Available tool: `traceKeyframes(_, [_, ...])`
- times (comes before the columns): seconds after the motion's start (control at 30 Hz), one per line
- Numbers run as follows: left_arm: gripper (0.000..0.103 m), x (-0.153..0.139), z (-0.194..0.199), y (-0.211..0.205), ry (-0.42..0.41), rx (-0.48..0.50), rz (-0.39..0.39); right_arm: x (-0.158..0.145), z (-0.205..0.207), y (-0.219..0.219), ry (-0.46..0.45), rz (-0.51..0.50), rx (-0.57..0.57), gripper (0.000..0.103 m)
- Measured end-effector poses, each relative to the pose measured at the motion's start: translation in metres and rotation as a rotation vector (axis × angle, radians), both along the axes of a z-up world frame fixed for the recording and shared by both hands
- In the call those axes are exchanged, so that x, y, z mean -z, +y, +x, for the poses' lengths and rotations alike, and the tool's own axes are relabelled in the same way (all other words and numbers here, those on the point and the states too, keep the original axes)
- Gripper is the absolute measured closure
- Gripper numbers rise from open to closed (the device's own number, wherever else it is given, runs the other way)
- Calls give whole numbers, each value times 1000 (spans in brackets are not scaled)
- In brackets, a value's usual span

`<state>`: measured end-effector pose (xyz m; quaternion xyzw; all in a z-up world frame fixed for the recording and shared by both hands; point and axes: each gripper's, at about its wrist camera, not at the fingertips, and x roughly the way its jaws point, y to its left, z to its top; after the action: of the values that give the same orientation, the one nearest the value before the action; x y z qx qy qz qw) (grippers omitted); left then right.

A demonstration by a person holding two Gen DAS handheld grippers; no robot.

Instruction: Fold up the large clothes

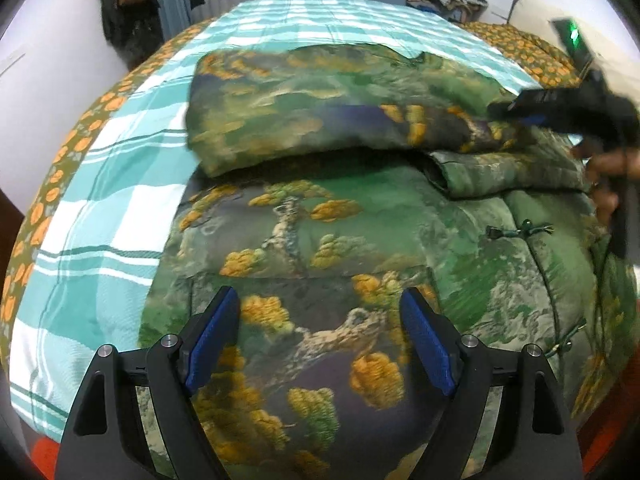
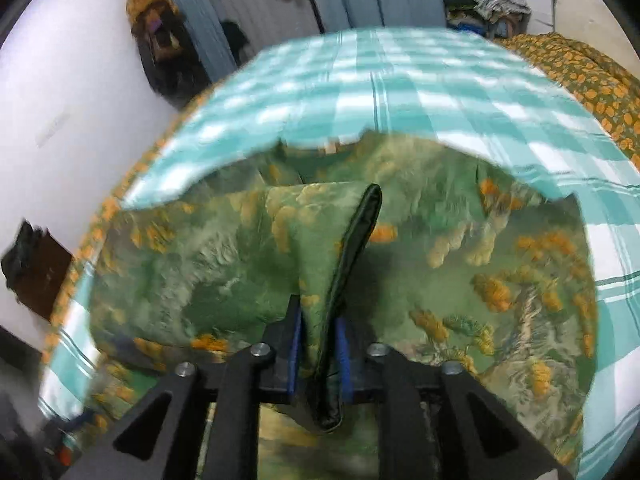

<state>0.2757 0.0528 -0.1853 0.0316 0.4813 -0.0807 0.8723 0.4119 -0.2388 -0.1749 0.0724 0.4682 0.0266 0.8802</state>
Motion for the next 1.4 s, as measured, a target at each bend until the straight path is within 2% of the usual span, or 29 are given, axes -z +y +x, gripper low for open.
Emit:
traceKeyframes(0.03, [19, -2, 2, 0, 7, 8, -1, 9, 0, 0, 18, -9, -17, 60])
traceKeyframes(0.07, [19, -5, 4, 0, 12, 13, -3, 12, -2, 0, 14, -15, -34, 55])
traceKeyframes(0.17, [19, -18, 23, 8, 12, 4, -31, 0, -15, 3, -39, -68, -52, 53])
traceKeyframes(0.27, [19, -30, 47, 19, -2, -37, -70, -28, -35, 10, -162, -152, -74, 53])
traceKeyframes(0.37, [18, -36, 83, 22, -11, -58, -81, -41, -36, 20, -215, -117, -150, 53])
traceKeyframes(0.43, [18, -33, 105, 18, 2, -68, -65, -35, -29, 28, -195, -76, -208, 53])
traceKeyframes(0.5, [18, -23, 127, 13, 27, -78, -53, -17, -21, 37, -144, -62, -243, 53])
traceKeyframes(0.6, [18, 11, 154, 7, 118, -75, -13, 18, -4, 39, -37, -69, -227, 53])
traceKeyframes(0.7, [15, 35, 159, 1, 146, -51, 22, 33, 1, 34, -22, -36, -197, 53])
traceKeyframes(0.8, [14, 38, 163, 0, 161, -56, 19, 36, 4, 33, -10, -40, -197, 53])
traceKeyframes(0.93, [14, 29, 179, 2, 222, -41, 8, 41, 5, 33, -9, -49, -200, 53])
traceKeyframes(1.03, [14, 19, 198, 11, 265, -59, -36, 41, 2, 32, -16, -32, -195, 53])
traceKeyframes(1.13, [14, 6, 219, 15, 243, -89, -71, 41, -4, 32, -22, -26, -194, 53])
traceKeyframes(1.23, [14, -6, 242, 10, 185, -85, -56, 42, -4, 32, -23, -24, -192, 53])
traceKeyframes(1.4, [14, -2, 288, 11, 139, -124, -75, 43, -3, 31, -21, -16, -191, 53])
